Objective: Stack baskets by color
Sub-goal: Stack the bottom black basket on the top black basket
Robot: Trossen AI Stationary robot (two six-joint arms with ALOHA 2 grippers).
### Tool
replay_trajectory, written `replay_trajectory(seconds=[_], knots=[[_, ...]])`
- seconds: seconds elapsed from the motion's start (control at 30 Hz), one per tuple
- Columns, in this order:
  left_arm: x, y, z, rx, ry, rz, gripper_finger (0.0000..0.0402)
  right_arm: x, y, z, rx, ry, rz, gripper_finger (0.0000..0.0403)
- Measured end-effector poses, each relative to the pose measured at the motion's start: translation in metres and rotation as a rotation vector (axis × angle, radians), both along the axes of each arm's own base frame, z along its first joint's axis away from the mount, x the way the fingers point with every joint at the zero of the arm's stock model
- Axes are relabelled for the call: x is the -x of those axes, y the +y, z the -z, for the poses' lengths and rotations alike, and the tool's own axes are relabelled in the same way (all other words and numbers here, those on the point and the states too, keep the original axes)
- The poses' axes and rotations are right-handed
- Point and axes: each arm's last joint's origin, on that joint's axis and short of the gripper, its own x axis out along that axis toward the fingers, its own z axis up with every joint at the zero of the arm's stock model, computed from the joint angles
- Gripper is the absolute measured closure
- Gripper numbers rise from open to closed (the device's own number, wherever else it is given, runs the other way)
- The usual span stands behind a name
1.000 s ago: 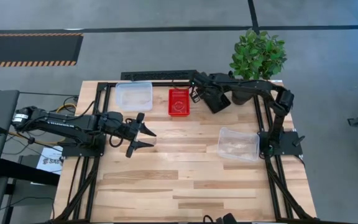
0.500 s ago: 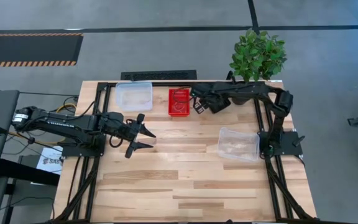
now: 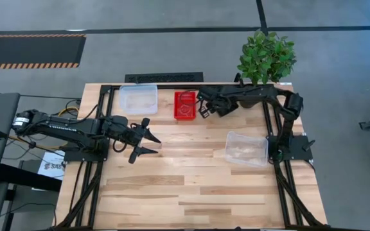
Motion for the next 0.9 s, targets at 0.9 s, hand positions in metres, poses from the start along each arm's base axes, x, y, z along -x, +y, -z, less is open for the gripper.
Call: replay_trajectory(seconds=[0.9], knots=[[0.001,-0.003,0.000,0.042,0.009,0.090,0.0205,0.003,-0.009,-0.001,-0.010,-0.182,0.425,0.0382]])
